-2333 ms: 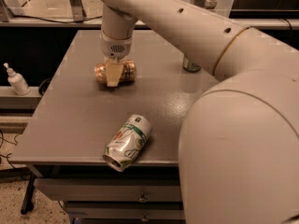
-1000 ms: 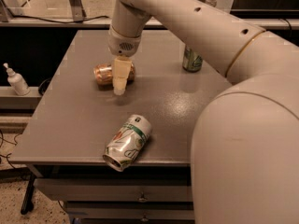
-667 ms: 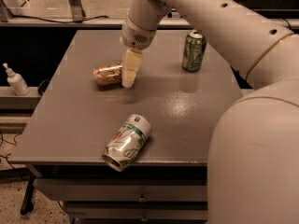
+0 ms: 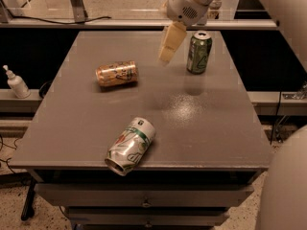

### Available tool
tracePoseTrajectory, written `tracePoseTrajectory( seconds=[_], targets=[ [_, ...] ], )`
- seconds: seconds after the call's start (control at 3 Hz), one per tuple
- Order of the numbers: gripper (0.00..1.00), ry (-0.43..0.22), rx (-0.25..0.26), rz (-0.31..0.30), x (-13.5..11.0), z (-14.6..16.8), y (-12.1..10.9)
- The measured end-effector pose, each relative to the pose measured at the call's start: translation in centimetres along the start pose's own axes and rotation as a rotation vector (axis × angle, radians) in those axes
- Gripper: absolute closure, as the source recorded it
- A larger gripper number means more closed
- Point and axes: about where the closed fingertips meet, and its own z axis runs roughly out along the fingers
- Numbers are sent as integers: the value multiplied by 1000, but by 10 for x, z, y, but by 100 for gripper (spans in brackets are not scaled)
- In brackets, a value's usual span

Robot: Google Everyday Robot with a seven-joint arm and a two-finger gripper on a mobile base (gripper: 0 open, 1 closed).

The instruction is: Knock orange can over

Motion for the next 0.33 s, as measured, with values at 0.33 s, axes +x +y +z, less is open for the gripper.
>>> tracePoseTrajectory(
  seconds=[0.33],
  targets=[
    [0,-3,7,4,2,-4,-1]
  ],
)
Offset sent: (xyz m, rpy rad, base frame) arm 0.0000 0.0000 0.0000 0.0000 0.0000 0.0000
